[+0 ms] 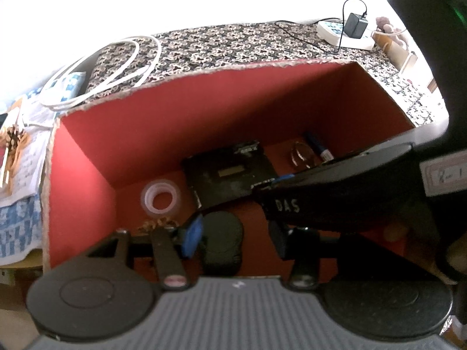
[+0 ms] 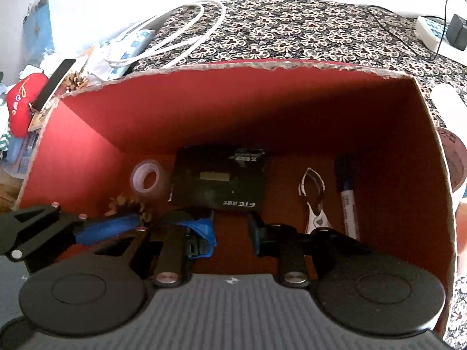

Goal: Organize rigid objects
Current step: 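Open the right gripper to release the roller into the box, then withdraw the right gripper up out of the box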

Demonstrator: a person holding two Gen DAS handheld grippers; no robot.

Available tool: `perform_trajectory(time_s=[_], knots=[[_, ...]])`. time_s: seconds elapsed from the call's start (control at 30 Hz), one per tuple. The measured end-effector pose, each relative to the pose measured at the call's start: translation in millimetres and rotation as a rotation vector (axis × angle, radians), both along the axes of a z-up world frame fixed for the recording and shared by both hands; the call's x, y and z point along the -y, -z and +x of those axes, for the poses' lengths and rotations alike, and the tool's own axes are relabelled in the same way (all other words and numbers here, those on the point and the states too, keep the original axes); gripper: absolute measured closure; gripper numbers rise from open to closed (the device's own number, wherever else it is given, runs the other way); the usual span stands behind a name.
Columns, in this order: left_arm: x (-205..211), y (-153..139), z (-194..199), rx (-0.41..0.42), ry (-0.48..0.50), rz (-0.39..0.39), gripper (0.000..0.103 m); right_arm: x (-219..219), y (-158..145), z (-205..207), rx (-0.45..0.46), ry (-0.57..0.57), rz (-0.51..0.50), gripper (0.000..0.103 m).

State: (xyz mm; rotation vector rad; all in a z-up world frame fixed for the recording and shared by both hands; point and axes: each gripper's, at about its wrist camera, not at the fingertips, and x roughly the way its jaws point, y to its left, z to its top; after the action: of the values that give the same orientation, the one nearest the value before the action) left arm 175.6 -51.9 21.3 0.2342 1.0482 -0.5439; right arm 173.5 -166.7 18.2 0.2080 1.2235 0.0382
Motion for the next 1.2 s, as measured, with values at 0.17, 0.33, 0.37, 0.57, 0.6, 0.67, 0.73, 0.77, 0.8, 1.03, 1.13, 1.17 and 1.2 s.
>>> perform_trajectory(time_s=[0.17,0.33,0.37,0.57,0.6,0.67,0.73,0.77,0.8,1.03,1.13,1.17,1.2], knots=[[0,2,-1,0.006,-0.001,0.005,0.054,1,-1,-1,0.006,0.024,-0.013,0.095],[0,3,0,0.005,-0.013,0.003,0.054,3,-2,-2,0.021,0.039,-0.004,0.095],[0,3,0,0.005,-0.013,0.002,0.054,4,-2,-3,0.025,0.045,0.000,0.095],[-1,3,0,0.004,-0.020,-0.002,0.053,4,-5,-7,0.056,0.049,0.009,0.095],[-1,3,0,0.003,-0.019,-0.002,0.053,4,-5,-6,0.059,0.047,0.010,0.095],[0,3,0,0.002,-0.020,0.001,0.053,5,-6,-6,0.067,0.047,0.012,0.095],[0,3,-1,0.007,-0.018,0.004,0.053,4,-10,-8,0.087,0.047,0.002,0.095],[0,3,-1,0.011,-0.021,0.005,0.052,3,-12,-8,0.097,0.041,-0.008,0.095],[-1,2,-2,0.019,-0.025,0.005,0.052,2,-13,-10,0.110,0.028,-0.018,0.095],[-2,-15,-14,0.096,-0.090,0.046,0.048,2,-29,-28,0.182,-0.008,-0.038,0.094],[-3,-26,-18,0.115,-0.129,0.066,0.047,7,-40,-38,0.212,0.001,-0.037,0.094],[-3,-29,-21,0.118,-0.142,0.075,0.047,9,-45,-42,0.220,0.005,-0.036,0.094],[-3,-32,-24,0.121,-0.153,0.080,0.047,12,-48,-45,0.229,0.009,-0.032,0.094]])
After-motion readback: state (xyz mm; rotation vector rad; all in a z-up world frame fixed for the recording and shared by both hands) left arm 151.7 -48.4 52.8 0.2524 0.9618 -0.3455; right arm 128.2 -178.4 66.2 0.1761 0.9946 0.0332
